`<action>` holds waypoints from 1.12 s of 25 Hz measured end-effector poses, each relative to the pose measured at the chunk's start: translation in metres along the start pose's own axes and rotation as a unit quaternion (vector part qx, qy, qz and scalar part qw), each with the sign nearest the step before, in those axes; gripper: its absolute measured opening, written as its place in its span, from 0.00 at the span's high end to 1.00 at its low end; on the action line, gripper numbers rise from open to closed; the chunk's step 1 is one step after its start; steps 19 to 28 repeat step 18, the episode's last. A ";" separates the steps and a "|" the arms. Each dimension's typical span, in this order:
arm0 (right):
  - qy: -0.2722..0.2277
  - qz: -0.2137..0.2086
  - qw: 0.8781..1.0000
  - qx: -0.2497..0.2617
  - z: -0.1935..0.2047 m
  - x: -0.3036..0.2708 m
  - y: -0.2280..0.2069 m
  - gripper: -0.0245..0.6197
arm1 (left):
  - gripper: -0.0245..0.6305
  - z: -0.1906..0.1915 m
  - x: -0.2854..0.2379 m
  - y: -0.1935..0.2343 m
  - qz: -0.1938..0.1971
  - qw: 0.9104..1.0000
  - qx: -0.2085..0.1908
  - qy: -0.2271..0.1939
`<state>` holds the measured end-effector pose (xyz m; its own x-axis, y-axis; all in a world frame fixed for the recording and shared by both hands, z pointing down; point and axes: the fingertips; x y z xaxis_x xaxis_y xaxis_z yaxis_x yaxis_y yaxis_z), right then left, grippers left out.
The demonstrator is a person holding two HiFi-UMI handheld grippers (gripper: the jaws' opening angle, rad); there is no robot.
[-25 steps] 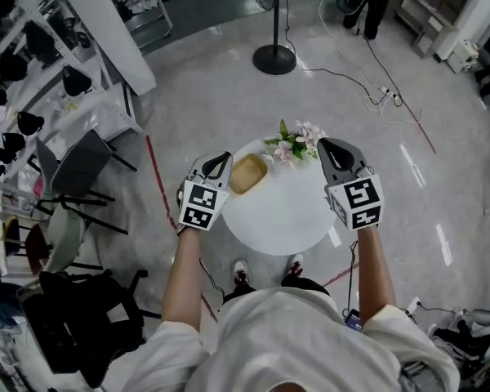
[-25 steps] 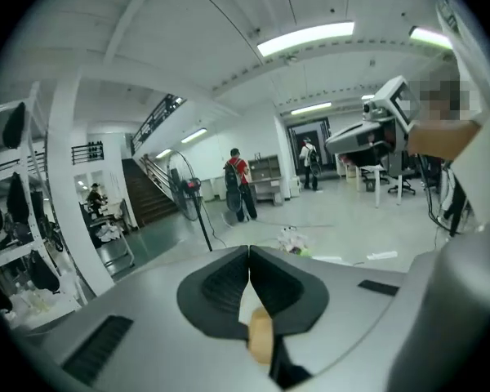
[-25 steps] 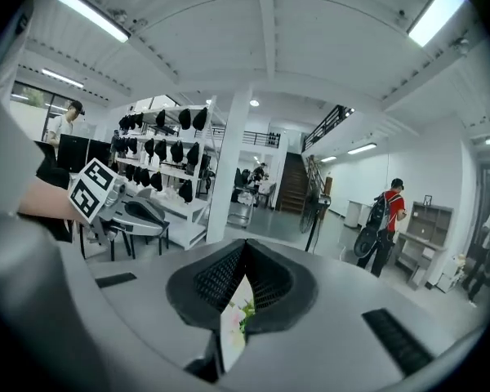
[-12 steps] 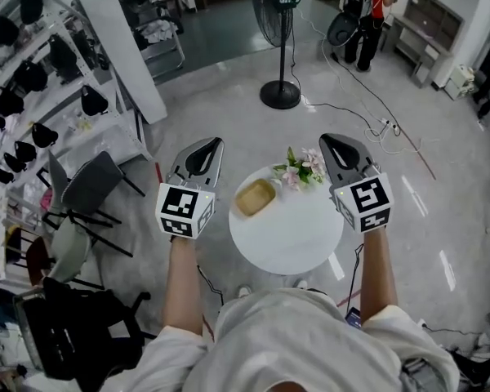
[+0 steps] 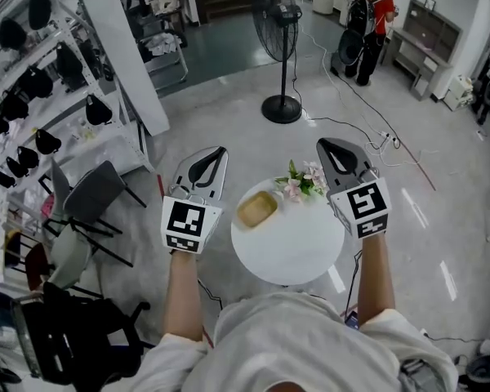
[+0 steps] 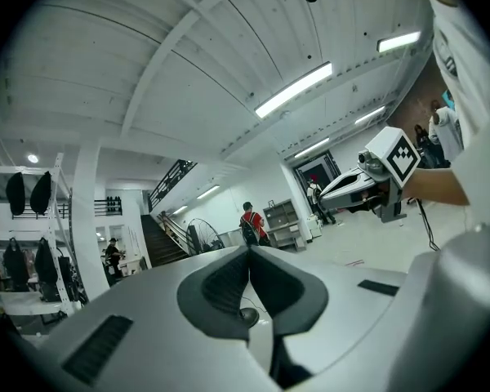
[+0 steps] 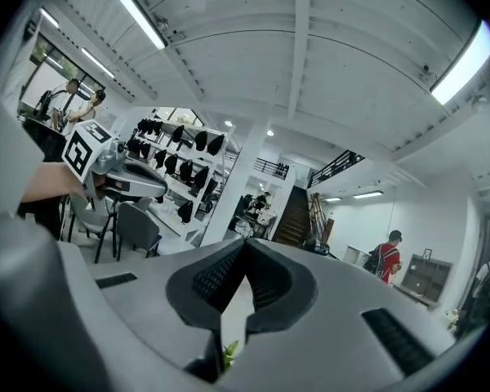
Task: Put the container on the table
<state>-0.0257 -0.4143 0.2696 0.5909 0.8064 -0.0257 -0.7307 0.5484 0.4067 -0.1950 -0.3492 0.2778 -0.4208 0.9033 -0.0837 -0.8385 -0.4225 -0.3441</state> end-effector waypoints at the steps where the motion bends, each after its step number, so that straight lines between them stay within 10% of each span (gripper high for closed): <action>1: 0.001 -0.001 1.000 0.001 0.000 -0.001 0.001 0.94 | 0.93 0.001 -0.001 0.000 0.000 1.000 0.000 0.001; 28: 0.021 -0.006 1.000 -0.006 0.018 -0.011 0.007 0.94 | 0.93 0.018 -0.011 -0.006 0.013 1.000 0.000 0.014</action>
Point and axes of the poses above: the fingertips, and each gripper's own axes: x backward along the fingers, y to its left, z out of its underside, and after that the axes turned 13 degrees about z, right-handed
